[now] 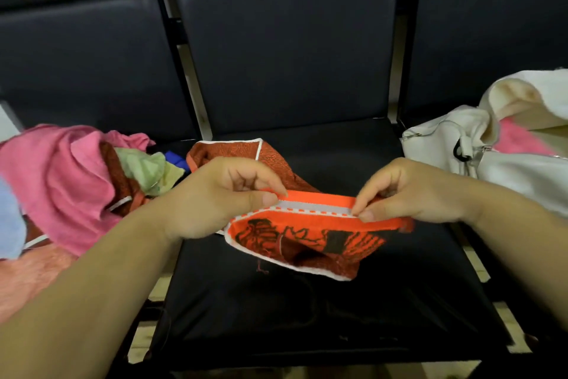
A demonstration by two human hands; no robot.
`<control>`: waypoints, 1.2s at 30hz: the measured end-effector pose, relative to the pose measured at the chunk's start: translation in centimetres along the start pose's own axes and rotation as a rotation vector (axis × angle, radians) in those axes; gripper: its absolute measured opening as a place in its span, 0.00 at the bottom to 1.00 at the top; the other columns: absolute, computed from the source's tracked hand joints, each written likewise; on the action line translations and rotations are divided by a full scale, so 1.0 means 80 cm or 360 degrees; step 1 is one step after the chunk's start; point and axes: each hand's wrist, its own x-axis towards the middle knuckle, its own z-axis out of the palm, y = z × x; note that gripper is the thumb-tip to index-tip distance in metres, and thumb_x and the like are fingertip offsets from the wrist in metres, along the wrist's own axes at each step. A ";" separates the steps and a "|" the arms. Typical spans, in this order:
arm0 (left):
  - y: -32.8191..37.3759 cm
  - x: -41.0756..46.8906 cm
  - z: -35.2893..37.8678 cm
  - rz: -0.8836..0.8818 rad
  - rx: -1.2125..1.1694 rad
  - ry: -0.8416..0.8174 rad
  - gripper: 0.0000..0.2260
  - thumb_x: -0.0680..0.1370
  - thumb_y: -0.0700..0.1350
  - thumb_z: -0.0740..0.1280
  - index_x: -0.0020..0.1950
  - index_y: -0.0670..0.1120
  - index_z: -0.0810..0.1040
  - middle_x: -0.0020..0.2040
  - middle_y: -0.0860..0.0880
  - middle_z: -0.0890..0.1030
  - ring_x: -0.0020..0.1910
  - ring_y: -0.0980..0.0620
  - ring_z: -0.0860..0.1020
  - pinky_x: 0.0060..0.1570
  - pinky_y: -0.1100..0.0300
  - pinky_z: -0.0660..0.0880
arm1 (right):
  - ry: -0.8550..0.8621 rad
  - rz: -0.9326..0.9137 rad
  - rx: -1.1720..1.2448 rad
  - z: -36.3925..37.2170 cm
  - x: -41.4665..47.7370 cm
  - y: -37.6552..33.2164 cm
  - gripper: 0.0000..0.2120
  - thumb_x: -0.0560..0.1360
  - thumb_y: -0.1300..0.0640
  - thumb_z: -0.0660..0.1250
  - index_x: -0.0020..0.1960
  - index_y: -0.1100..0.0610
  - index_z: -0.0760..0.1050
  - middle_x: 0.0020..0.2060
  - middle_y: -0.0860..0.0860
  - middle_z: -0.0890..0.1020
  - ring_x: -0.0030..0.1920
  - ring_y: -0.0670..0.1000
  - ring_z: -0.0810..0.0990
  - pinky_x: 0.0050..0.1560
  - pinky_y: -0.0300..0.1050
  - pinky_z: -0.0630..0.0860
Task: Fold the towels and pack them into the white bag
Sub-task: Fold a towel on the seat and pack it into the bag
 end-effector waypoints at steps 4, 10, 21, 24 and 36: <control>0.013 -0.007 0.003 -0.0256 0.0510 -0.0494 0.11 0.75 0.42 0.75 0.58 0.47 0.85 0.55 0.53 0.86 0.55 0.57 0.83 0.58 0.62 0.78 | 0.0176 -0.0054 0.0118 0.000 0.000 -0.003 0.06 0.75 0.62 0.74 0.45 0.52 0.87 0.44 0.52 0.88 0.46 0.49 0.87 0.46 0.40 0.80; 0.013 -0.001 -0.006 -0.0341 0.1000 -0.0244 0.11 0.78 0.42 0.73 0.54 0.58 0.86 0.52 0.64 0.84 0.54 0.66 0.80 0.62 0.61 0.76 | -0.0111 -0.0038 -0.0087 0.000 -0.014 -0.036 0.11 0.72 0.61 0.77 0.50 0.48 0.87 0.48 0.45 0.87 0.50 0.45 0.85 0.49 0.36 0.79; 0.163 -0.011 -0.065 -0.0003 0.1335 0.0511 0.17 0.78 0.35 0.68 0.41 0.58 0.85 0.41 0.53 0.86 0.39 0.55 0.82 0.43 0.59 0.77 | 0.0271 -0.0353 -0.0937 -0.067 -0.042 -0.233 0.10 0.73 0.58 0.77 0.47 0.43 0.85 0.43 0.33 0.84 0.46 0.33 0.81 0.48 0.25 0.71; 0.204 -0.018 -0.070 0.0113 0.0824 0.0724 0.25 0.76 0.26 0.60 0.34 0.52 0.85 0.39 0.46 0.86 0.36 0.51 0.81 0.39 0.61 0.77 | 0.0348 -0.0501 -0.0469 -0.070 -0.059 -0.273 0.10 0.77 0.64 0.71 0.50 0.49 0.84 0.44 0.41 0.87 0.46 0.39 0.83 0.53 0.33 0.76; 0.308 -0.087 -0.070 0.0382 0.0578 0.0148 0.10 0.69 0.41 0.80 0.46 0.54 0.88 0.50 0.49 0.87 0.48 0.52 0.85 0.51 0.59 0.80 | 0.0255 -0.0413 -0.0849 -0.071 -0.109 -0.338 0.11 0.70 0.62 0.79 0.44 0.45 0.86 0.46 0.42 0.86 0.49 0.40 0.83 0.53 0.32 0.73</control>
